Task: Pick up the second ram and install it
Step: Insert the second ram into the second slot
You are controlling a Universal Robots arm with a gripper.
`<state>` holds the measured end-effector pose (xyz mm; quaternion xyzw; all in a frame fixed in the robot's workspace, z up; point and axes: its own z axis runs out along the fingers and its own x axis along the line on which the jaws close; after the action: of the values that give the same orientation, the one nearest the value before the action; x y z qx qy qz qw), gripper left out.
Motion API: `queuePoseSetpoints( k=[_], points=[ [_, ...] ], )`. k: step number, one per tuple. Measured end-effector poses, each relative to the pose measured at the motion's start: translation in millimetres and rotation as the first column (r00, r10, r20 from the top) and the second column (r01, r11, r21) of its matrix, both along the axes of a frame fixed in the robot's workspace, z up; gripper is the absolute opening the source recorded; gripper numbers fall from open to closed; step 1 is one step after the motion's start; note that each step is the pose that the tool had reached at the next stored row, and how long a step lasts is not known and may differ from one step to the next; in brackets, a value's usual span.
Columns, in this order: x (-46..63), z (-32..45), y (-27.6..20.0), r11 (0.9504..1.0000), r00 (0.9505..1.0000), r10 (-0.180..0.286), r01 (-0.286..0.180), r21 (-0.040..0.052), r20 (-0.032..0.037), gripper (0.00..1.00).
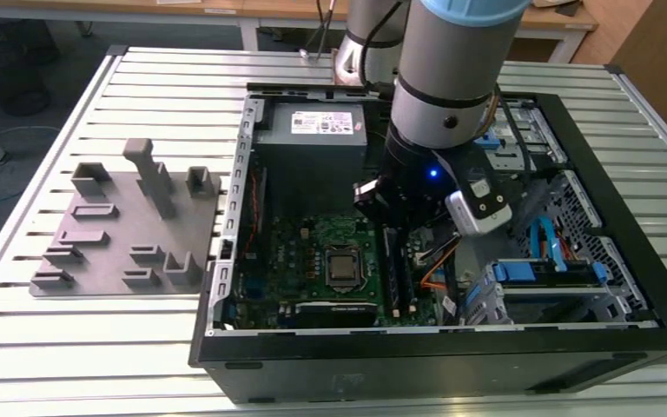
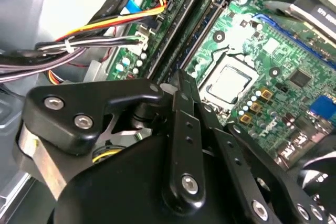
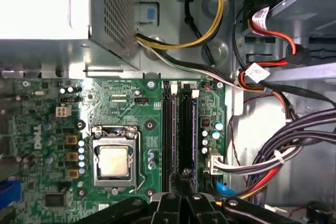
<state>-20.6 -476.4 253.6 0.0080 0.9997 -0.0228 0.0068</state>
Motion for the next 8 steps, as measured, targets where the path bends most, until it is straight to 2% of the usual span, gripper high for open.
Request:
queuePoseSetpoints(
  k=[8],
  points=[
    [0.0, 0.8, 0.0, 1.0, 1.0, 0.0, 0.0, 0.0, 0.0, 0.11]
  ],
)
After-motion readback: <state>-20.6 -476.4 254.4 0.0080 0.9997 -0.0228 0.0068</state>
